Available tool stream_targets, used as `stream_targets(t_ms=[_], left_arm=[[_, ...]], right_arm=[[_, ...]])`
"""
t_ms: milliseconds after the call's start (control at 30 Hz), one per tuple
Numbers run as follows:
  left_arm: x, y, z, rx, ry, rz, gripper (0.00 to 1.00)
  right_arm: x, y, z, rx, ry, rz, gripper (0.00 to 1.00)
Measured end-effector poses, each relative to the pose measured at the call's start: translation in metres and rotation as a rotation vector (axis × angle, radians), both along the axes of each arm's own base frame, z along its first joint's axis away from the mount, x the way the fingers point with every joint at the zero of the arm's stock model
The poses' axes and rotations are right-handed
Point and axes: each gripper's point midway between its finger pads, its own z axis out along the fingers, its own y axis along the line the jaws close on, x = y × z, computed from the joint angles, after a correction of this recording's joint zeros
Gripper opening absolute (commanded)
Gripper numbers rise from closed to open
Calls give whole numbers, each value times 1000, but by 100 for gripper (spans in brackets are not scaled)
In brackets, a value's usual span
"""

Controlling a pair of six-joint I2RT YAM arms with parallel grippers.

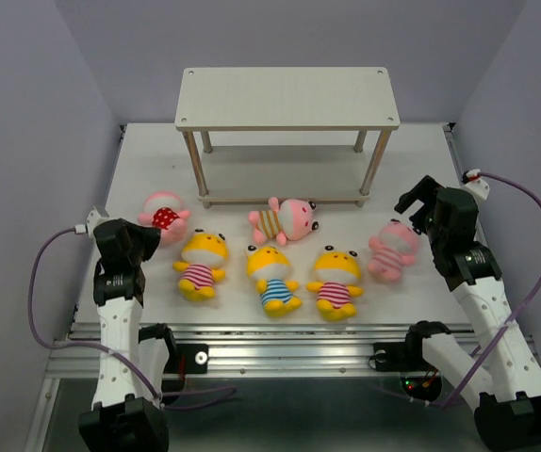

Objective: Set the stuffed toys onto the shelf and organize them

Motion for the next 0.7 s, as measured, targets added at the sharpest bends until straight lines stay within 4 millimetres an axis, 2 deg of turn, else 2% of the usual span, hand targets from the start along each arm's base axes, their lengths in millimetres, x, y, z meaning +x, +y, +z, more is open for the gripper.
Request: stream_targets(t_ms=[133,167,367,500,700], left_arm=[[-5,-23,12,-2,-34,-133,0],[-7,-34,21,-3,-61,-193,0],[-14,-66,55,15,-167,-371,0],[-18,-86,58,13,-180,-464,0],[-22,-129,52,-6,-158,-606,0]], right_arm=[[-1,0,2,-1,-9,4,100],[-2,0,4,0,-14,5,100],[-5,0,9,-1,-35,9,100],[-8,0,7,-3,-34,11,100],[-8,0,6,-7,-38,18,100]])
